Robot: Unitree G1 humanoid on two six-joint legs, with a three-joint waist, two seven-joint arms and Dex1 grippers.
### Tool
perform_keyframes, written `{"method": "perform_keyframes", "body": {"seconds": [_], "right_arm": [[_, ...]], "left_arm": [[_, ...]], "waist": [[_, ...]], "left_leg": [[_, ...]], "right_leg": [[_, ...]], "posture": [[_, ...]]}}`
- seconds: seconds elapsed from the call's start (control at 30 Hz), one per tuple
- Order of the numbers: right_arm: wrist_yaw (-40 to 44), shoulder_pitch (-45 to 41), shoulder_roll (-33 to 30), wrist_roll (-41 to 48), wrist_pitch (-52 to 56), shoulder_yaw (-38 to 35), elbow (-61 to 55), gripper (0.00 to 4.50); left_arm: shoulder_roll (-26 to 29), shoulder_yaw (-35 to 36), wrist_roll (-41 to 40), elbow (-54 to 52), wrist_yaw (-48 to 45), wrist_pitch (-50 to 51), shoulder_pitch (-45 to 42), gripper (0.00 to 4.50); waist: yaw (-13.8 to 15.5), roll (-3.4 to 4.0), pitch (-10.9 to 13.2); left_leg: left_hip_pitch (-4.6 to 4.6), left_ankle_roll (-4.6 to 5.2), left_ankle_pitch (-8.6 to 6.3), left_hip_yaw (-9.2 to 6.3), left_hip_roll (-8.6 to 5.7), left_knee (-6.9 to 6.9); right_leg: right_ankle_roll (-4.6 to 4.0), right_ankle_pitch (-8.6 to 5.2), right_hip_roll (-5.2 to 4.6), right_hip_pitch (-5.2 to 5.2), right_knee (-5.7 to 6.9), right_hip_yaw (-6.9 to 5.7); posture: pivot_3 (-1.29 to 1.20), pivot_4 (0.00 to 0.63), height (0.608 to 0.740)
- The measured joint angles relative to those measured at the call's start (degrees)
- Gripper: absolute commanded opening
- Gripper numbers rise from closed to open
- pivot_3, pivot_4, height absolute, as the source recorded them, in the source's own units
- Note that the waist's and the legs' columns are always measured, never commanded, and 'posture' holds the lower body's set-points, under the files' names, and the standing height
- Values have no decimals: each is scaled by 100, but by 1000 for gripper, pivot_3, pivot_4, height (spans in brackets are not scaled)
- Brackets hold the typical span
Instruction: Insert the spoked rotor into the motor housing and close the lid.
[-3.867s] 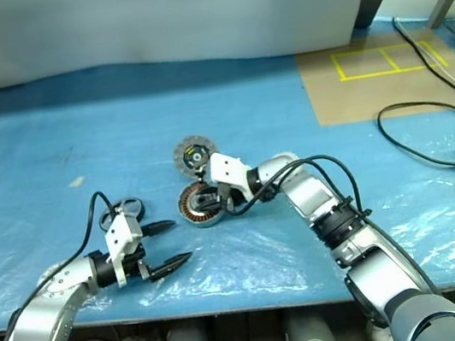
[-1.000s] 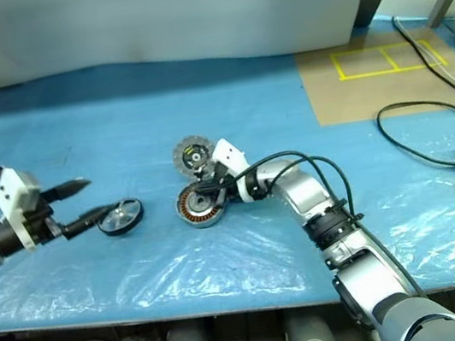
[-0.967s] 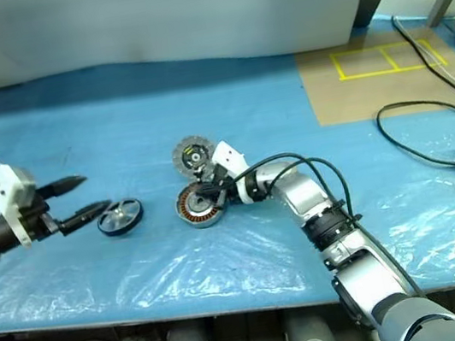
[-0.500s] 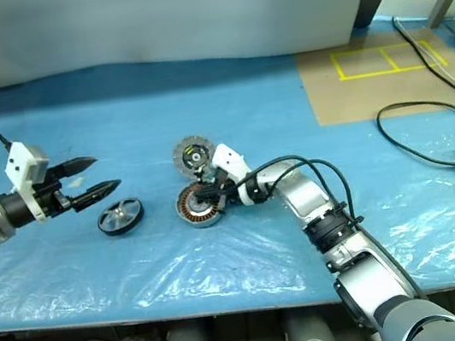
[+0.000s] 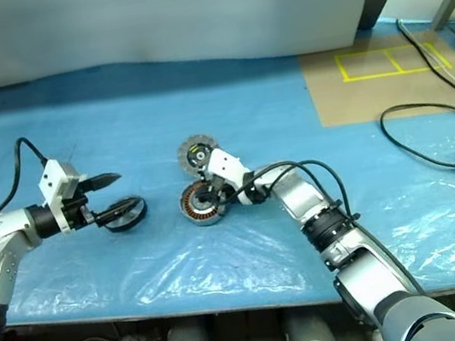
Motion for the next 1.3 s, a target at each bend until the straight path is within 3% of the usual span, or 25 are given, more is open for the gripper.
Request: {"method": "perform_keyframes", "body": {"seconds": [0.4,0.57,0.9,1.0,1.1,1.3], "right_arm": [[421,120,-256,1391,1766,-785,-1628,46],[288,195,-541,1433,1846,-840,-1917,46],[-71,470,-628,1206,1728,-689,-1907,46],[-139,494,-630,1149,1673,-652,-1884,0],[-163,505,-627,1130,1653,-647,-1867,0],[-282,609,-587,1043,1626,-588,-1861,0]], "left_arm": [[-63,-329,628,1105,-272,-666,-573,4500],[-30,-466,741,1493,-627,-804,-750,4500],[666,-807,1195,1793,-1490,-1067,-1463,4500],[696,-954,1391,2023,-1677,-1232,-1603,3894],[716,-1104,1511,2135,-1902,-1312,-1734,2883],[709,-1321,1687,2219,-2136,-1415,-1761,2883]], "waist": [[19,0,2],[28,0,2],[43,-1,3],[59,-1,3],[92,-1,3],[105,-1,3]], "left_leg": [[-17,-1,1,-3,2,-5],[-17,-2,1,-3,2,-13],[-17,-3,2,-2,0,-18],[-18,-4,2,-2,1,-19],[-17,-4,2,-2,0,-19],[-18,-4,2,-2,0,-19]], "right_leg": [[0,0,4,-16,-2,-3],[0,0,4,-18,-5,-5],[1,0,3,-20,-8,-3],[1,0,4,-20,-8,-4],[1,0,3,-20,-8,-4],[1,0,3,-20,-8,-5]], "posture": [[0,150,740],[0,150,740],[0,150,740],[0,150,740],[0,150,740],[0,150,740]]}}
